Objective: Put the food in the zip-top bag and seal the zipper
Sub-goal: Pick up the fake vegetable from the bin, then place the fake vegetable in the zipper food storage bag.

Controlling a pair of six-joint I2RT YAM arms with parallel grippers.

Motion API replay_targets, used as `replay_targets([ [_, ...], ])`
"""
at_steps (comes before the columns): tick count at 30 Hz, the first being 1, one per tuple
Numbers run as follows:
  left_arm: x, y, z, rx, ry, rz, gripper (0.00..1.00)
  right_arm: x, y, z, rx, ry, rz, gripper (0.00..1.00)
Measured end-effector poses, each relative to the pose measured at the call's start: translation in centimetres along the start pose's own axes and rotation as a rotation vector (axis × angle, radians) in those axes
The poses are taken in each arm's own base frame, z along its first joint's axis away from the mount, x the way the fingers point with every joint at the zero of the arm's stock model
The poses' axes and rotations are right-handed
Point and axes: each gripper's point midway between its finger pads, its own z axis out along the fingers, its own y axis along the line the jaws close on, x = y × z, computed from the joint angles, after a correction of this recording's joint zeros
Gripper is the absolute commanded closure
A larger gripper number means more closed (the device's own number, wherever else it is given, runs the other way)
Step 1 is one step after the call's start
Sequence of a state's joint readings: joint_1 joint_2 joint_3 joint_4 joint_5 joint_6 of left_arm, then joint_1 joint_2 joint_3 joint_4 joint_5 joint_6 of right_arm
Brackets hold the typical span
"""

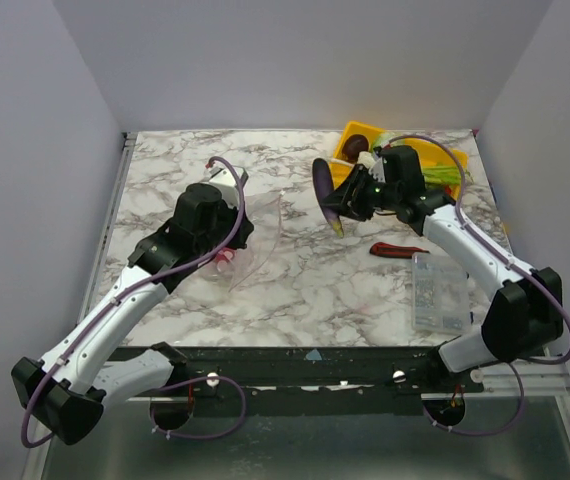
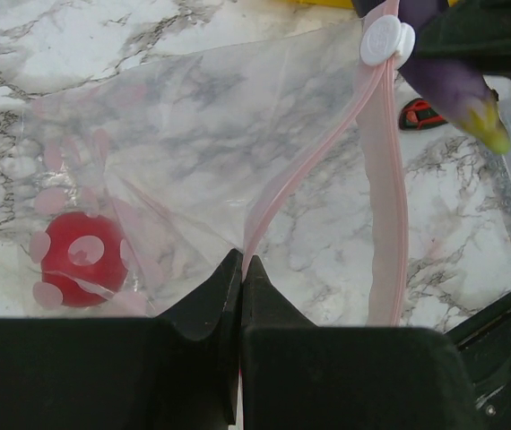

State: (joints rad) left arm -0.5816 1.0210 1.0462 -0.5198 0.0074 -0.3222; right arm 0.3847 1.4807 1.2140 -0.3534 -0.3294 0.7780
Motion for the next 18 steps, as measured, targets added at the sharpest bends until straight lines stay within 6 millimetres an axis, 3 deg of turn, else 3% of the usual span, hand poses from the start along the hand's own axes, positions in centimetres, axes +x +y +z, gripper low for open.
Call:
replay_targets([
  [4,0.0,0.4,0.2,-0.011,0.004,-0.007,1.0,3.4,3.3,-1.9,-0.124,0.114,0.104,0.99],
  [9,0.1,0.9,0.5,-0.015,0.014,-0.029,1.0,6.1,9.6,-8.7,-0.313,0.16,0.147,0.99],
  [12,0.2,1.0,0.7,-0.012,0.021,-0.04,1.0,8.2,12.3,-11.8,-0.4,0.212,0.161,0.99],
  [15,0.2,0.7,0.8,0.004,0.025,-0.053,1.0,10.3,12.9,-13.2,-0.426,0.284,0.231,0.99],
  [18,0.0,0.3,0.9,0.022,0.02,-0.072,1.0,12.0,12.6,-12.8,-0.411,0.353,0.318,0.99],
])
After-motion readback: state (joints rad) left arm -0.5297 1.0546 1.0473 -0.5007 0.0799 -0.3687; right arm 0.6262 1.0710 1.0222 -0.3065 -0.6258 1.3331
